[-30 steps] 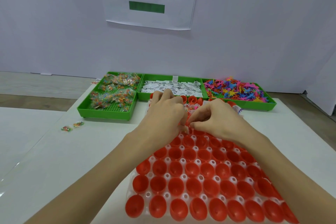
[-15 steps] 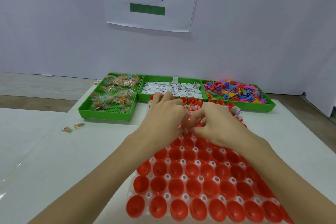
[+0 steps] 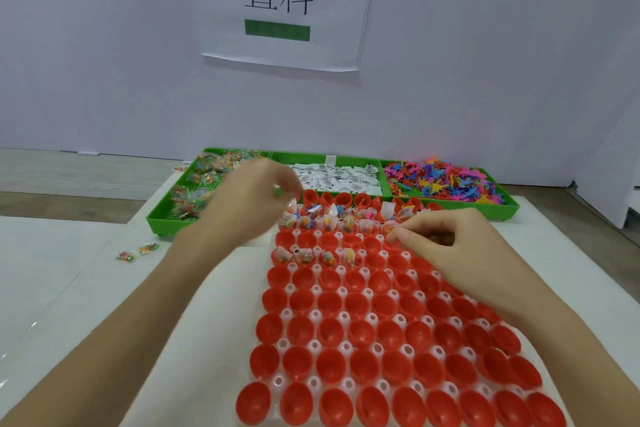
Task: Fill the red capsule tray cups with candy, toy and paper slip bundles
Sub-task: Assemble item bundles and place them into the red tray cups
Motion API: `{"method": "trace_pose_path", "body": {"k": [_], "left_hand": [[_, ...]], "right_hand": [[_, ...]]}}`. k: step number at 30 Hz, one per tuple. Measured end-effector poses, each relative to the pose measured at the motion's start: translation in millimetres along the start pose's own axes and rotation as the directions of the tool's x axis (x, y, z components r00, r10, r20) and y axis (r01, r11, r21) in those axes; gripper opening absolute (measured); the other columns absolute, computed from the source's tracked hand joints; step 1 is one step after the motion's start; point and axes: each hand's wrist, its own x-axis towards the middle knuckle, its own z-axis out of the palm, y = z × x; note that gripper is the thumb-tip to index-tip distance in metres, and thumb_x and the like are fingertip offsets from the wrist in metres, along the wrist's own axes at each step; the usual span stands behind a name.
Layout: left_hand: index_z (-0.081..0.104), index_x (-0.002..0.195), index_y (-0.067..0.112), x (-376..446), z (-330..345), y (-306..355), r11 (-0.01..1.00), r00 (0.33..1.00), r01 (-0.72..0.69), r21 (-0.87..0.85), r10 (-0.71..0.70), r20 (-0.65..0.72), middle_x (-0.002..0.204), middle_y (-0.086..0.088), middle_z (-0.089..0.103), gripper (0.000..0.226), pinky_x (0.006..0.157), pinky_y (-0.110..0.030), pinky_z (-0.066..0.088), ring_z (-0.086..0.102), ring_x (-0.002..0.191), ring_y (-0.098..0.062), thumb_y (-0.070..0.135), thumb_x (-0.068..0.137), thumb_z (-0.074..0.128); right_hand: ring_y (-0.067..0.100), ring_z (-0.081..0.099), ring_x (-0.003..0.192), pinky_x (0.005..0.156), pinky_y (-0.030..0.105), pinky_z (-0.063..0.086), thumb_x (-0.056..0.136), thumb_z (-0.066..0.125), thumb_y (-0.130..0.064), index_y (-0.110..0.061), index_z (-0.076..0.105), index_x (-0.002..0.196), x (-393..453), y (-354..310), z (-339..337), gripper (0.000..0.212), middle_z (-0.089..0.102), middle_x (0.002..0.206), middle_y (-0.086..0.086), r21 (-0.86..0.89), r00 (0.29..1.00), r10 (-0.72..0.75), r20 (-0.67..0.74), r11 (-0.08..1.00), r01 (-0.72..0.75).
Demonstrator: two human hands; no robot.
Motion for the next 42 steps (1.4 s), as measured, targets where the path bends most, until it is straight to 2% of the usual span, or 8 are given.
{"method": "trace_pose_path", "body": {"k": [3, 9, 15, 26, 30, 35, 39, 42], "left_hand": [[0.076, 0.11, 0.019, 4.2, -3.9, -49.9, 0.978, 0.975, 0.191, 0.079, -0.18, -0.134, 0.105, 0.002, 0.076, 0.023, 0.075, -0.03, 0.045, 0.057, 0.069, -0.01, 0.008, 0.095, 0.064], [0.069, 0.129, 0.012, -4.3, 9.6, -90.2, 0.984, 0.985, 0.128, 0.122, -0.14, 0.098, 0.128, -0.01, 0.067, 0.032, 0.097, -0.038, 0.046, 0.06, 0.116, -0.029, 0.017, 0.098, 0.066], [0.074, 0.116, 0.008, -3.3, 13.5, -94.2, 0.975, 0.983, 0.179, 0.129, -0.182, 0.01, 0.107, -0.008, 0.065, 0.033, 0.077, -0.029, 0.04, 0.052, 0.08, -0.018, 0.011, 0.084, 0.082], [0.078, 0.086, 0.011, -4.5, 8.2, -83.7, 0.955, 0.976, 0.216, 0.202, -0.216, -0.026, 0.094, -0.004, 0.061, 0.006, 0.077, -0.036, 0.046, 0.059, 0.094, -0.024, 0.008, 0.082, 0.082], [0.082, 0.086, 0.01, -3.5, -6.6, -74.6, 0.967, 0.99, 0.144, 0.212, -0.143, -0.021, 0.092, -0.005, 0.075, 0.005, 0.073, -0.031, 0.048, 0.054, 0.071, -0.016, 0.013, 0.083, 0.084], [0.082, 0.086, 0.015, -14.5, -17.1, -31.7, 0.999, 0.987, 0.031, -0.042, -0.038, -0.157, 0.076, 0.004, 0.078, 0.002, 0.062, -0.007, 0.047, 0.063, 0.062, 0.006, 0.016, 0.085, 0.083], [0.079, 0.097, 0.026, -46.0, -1.8, 8.2, 0.876, 0.986, 0.037, -0.48, -0.11, -0.125, 0.074, 0.01, 0.078, 0.016, 0.073, -0.02, 0.06, 0.074, 0.07, -0.003, 0.019, 0.083, 0.084], [0.069, 0.12, 0.035, -71.8, 12.3, 21.4, 0.762, 0.984, 0.029, -0.647, -0.135, -0.114, 0.076, 0.001, 0.078, 0.04, 0.074, -0.02, 0.058, 0.075, 0.075, -0.013, 0.015, 0.087, 0.08]], "right_hand": [[0.003, 0.07, 0.082, 0.075, 0.014, 0.053, 0.094, 0.07, -0.025, -0.032, 0.082, 0.083, -8.3, 5.3, -2.5, 0.017, 0.076, 0.082, -0.014, 0.078, 0.998, 0.0, -0.056, 0.997, 0.004], [0.0, 0.069, 0.082, 0.07, 0.003, 0.046, 0.094, 0.07, -0.023, -0.031, 0.082, 0.085, -10.6, 7.7, 1.7, 0.017, 0.076, 0.08, -0.013, 0.139, 0.996, 0.007, -0.086, 0.99, 0.005], [0.0, 0.069, 0.075, 0.068, 0.006, 0.047, 0.094, 0.07, -0.023, -0.031, 0.082, 0.083, -11.5, 12.5, 4.0, 0.018, 0.076, 0.076, -0.009, 0.187, 0.995, 0.022, -0.093, 0.982, -0.004], [-0.001, 0.066, 0.067, 0.065, 0.008, 0.046, 0.096, 0.068, -0.021, -0.03, 0.081, 0.083, -12.4, 14.3, 7.9, 0.02, 0.075, 0.072, -0.009, 0.179, 0.995, 0.037, -0.094, 0.984, -0.02], [0.0, 0.065, 0.065, 0.065, 0.01, 0.048, 0.096, 0.067, -0.022, -0.032, 0.081, 0.082, -13.5, 11.5, 7.6, 0.022, 0.075, 0.073, -0.008, 0.209, 0.996, 0.029, -0.08, 0.978, -0.012], [0.003, 0.066, 0.067, 0.066, 0.011, 0.049, 0.095, 0.067, -0.025, -0.033, 0.08, 0.082, -14.0, 11.1, 5.7, 0.021, 0.075, 0.073, -0.009, 0.195, 0.997, 0.015, -0.081, 0.981, 0.001], [0.007, 0.068, 0.07, 0.066, 0.013, 0.051, 0.095, 0.067, -0.025, -0.034, 0.08, 0.082, -13.8, 12.8, 7.0, 0.02, 0.076, 0.074, -0.009, 0.19, 0.998, 0.015, -0.067, 0.982, -0.002], [0.008, 0.069, 0.07, 0.065, 0.01, 0.05, 0.095, 0.068, -0.022, -0.032, 0.081, 0.082, -13.9, 12.0, 8.0, 0.02, 0.076, 0.074, -0.008, 0.197, 0.998, 0.003, -0.056, 0.98, 0.008]]}}
